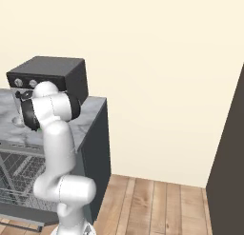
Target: Pick up the cup and bowl from the counter, place them in the dishwasher, and close the dishwasher door.
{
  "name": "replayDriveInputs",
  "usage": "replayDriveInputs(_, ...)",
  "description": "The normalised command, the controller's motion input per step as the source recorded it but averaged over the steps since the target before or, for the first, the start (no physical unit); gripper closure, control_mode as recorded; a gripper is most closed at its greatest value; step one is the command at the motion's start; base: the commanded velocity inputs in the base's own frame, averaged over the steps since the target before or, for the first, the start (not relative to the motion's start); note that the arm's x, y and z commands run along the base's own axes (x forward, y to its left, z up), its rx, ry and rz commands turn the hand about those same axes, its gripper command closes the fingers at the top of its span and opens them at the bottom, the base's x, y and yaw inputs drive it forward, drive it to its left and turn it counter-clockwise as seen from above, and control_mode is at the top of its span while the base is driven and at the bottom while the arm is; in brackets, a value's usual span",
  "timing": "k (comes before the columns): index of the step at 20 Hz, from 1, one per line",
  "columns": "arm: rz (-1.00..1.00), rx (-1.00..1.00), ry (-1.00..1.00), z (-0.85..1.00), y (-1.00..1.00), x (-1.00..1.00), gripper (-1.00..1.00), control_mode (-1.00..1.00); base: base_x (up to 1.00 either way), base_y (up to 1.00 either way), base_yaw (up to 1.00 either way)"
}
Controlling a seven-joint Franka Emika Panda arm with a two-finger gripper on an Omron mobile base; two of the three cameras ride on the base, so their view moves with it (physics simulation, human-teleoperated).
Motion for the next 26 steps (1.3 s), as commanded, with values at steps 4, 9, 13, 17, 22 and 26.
replayDriveInputs(4, -0.01, 0.00, 0.00, -0.15, 0.14, 0.30, 1.00, -1.00, 0.00, 0.00, 0.00)
replayDriveInputs(9, 0.00, -0.01, -0.03, -0.12, 0.04, -0.11, 1.00, -1.00, 0.00, 0.00, 0.00)
replayDriveInputs(13, 0.00, -0.03, -0.10, -0.06, 0.00, -0.47, 1.00, -1.00, 0.00, 0.00, 0.00)
replayDriveInputs(17, 0.00, -0.10, -0.14, -0.02, -0.01, -0.76, 1.00, -1.00, 0.00, 0.00, 0.00)
replayDriveInputs(22, 0.00, -0.07, -0.15, 0.00, -0.14, -0.65, 1.00, -1.00, 0.00, 0.00, 0.00)
replayDriveInputs(26, 0.00, -0.04, -0.13, 0.08, -0.20, -0.44, 1.00, -1.00, 0.00, 0.00, 0.00)
